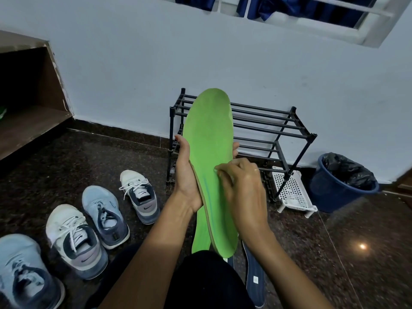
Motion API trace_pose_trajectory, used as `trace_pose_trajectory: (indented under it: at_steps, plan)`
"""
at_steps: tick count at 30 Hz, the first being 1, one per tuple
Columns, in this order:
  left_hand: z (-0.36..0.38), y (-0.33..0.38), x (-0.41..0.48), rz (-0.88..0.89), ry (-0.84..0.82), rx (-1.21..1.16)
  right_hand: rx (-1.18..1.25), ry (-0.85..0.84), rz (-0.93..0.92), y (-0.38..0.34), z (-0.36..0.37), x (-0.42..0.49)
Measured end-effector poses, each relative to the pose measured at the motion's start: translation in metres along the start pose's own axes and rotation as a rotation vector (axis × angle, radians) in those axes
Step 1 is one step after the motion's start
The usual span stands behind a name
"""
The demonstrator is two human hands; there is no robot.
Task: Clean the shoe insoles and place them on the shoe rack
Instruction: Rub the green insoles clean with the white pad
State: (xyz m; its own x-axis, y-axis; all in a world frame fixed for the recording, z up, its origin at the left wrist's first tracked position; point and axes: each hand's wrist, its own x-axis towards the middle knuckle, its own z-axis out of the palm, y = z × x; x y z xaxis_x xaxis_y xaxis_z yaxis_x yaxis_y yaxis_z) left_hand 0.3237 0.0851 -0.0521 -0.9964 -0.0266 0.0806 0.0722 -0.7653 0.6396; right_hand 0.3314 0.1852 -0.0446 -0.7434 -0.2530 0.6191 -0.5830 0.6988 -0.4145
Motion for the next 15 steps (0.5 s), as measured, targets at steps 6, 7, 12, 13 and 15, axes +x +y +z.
trace_pose_trajectory:
  at_steps: [6, 7, 12, 13, 15]
  plan:
    - [-0.001, -0.001, 0.0, -0.012, -0.012, -0.012, 0.01, 0.015, 0.041, 0.002, 0.006, 0.008]
    - [-0.001, -0.001, 0.0, -0.006, -0.011, -0.024, 0.052, 0.005, 0.026, 0.0, 0.007, 0.004]
    - [-0.002, 0.001, 0.001, 0.014, -0.006, -0.008, 0.168, -0.027, -0.024, -0.008, 0.006, -0.007]
    - [-0.001, 0.0, 0.001, 0.011, -0.007, -0.007, 0.156, -0.022, -0.022, -0.006, 0.006, -0.004]
    - [-0.001, 0.0, 0.001, 0.008, -0.013, -0.004, 0.111, -0.005, 0.001, -0.002, 0.005, 0.003]
